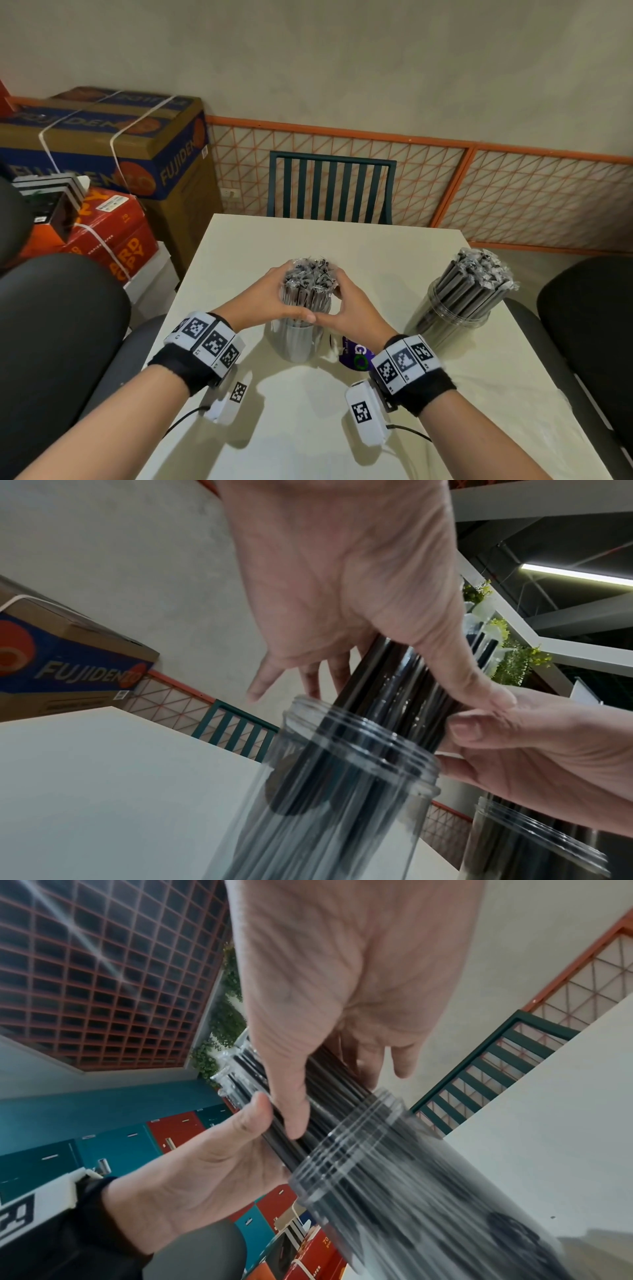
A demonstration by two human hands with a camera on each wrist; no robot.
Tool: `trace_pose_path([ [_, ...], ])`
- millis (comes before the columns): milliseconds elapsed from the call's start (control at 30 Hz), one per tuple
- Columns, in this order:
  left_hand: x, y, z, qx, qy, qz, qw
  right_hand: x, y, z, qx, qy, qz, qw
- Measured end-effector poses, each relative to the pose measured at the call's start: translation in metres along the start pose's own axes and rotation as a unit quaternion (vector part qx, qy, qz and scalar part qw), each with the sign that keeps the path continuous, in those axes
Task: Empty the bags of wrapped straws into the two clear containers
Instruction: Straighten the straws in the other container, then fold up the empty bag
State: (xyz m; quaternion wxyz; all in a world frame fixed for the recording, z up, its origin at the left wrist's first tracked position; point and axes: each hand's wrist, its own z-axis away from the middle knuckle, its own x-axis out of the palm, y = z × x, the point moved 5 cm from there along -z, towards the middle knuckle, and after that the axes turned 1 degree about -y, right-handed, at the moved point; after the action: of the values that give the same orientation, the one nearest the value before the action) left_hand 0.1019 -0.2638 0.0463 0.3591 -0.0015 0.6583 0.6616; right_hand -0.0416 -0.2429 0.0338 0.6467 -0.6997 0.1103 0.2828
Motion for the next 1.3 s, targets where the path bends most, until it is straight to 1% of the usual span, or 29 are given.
trace_pose_path([
  [100,0.0,0.0,0.002,0.011,0.003,0.007,1.0,-0.001,-0.002,0.002,-0.004,0.01,-0.021,1.0],
  [300,-0.002,-0.01,0.005,0.007,0.023,0.016,1.0,-0.003,0.002,0.003,0.002,0.011,-0.032,0.999],
  [533,-0.008,-0.015,0.008,-0.005,0.037,-0.009,0.999,-0.003,0.008,0.003,0.012,0.0,-0.015,1.0],
  [633,-0.012,-0.018,0.013,-0.011,0.053,-0.022,0.998,-0.005,0.011,0.005,0.024,-0.003,-0.002,1.0],
  [733,-0.016,-0.028,0.027,-0.042,0.06,-0.04,0.996,-0.014,0.014,0.017,0.053,0.005,0.008,0.999],
  [800,-0.019,-0.038,0.04,-0.081,0.06,-0.039,0.994,-0.026,0.015,0.03,0.071,0.053,0.002,0.996],
  [867,-0.021,-0.05,0.055,-0.134,0.066,-0.022,0.989,-0.04,0.019,0.049,0.093,0.102,-0.014,0.99],
  [933,-0.018,-0.061,0.071,-0.185,0.074,-0.005,0.98,-0.052,0.023,0.072,0.096,0.114,-0.018,0.989],
  [967,-0.013,-0.066,0.079,-0.204,0.07,0.004,0.976,-0.057,0.025,0.084,0.095,0.11,-0.017,0.989],
  [1033,0.006,-0.074,0.093,-0.232,0.04,0.015,0.972,-0.067,0.033,0.111,0.106,0.102,-0.013,0.989],
  [1100,0.035,-0.076,0.104,-0.245,-0.007,0.022,0.969,-0.08,0.046,0.14,0.141,0.104,-0.013,0.984],
  [1167,0.069,-0.072,0.109,-0.25,-0.057,0.02,0.966,-0.094,0.066,0.17,0.184,0.106,0.01,0.977],
  [1233,0.105,-0.063,0.111,-0.253,-0.102,0.013,0.962,-0.108,0.091,0.201,0.232,0.096,0.083,0.964],
  [1300,0.138,-0.055,0.11,-0.252,-0.142,0.003,0.957,-0.123,0.119,0.228,0.279,0.082,0.195,0.937],
])
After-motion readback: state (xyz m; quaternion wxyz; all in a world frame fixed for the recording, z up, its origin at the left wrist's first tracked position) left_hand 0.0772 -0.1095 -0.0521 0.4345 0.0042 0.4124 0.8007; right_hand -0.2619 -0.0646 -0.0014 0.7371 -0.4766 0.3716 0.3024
